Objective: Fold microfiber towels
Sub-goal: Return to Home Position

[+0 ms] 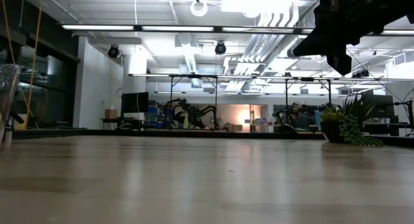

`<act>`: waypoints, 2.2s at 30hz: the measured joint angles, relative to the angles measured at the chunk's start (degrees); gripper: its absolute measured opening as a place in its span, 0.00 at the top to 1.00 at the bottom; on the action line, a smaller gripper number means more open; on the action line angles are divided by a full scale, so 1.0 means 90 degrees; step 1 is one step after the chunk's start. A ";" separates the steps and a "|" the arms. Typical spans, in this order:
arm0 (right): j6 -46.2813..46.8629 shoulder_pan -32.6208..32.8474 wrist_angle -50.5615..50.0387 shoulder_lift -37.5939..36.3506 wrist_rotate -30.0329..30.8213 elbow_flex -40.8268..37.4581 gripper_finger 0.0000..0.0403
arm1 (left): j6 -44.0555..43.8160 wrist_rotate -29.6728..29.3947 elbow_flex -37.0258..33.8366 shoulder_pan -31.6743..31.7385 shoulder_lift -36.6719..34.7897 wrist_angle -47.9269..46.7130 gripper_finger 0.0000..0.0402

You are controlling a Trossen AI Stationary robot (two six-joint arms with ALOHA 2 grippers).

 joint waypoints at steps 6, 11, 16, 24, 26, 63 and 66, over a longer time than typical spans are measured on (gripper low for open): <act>-0.0002 -0.0013 -0.0009 -0.0001 0.0000 0.0000 1.00 | -0.0652 0.0615 -0.0002 -0.0210 0.0730 0.0047 0.99; 0.0000 -0.0013 -0.0015 -0.0001 0.0000 0.0000 1.00 | -0.1212 0.1082 -0.0002 -0.0345 0.1139 0.0099 1.00; -0.0002 -0.0013 -0.0016 -0.0001 0.0000 0.0002 1.00 | -0.1476 0.1340 -0.0002 -0.0432 0.1287 0.0477 1.00; -0.0002 -0.0013 -0.0021 0.0000 0.0000 0.0001 1.00 | -0.1440 0.1649 -0.0002 -0.0435 0.1700 0.0773 1.00; -0.0002 -0.0013 -0.0031 0.0000 0.0000 0.0001 1.00 | -0.1371 0.1864 -0.0002 -0.0434 0.1813 0.0819 1.00; -0.0441 -0.0013 -0.0101 -0.0001 0.0000 0.0001 1.00 | 0.2952 -0.3841 -0.0461 0.3309 -0.3528 0.1917 1.00; -0.0608 -0.0013 -0.0103 0.0000 0.0000 0.0002 1.00 | 0.4104 -0.2899 -0.1362 0.4010 -0.4111 0.4000 1.00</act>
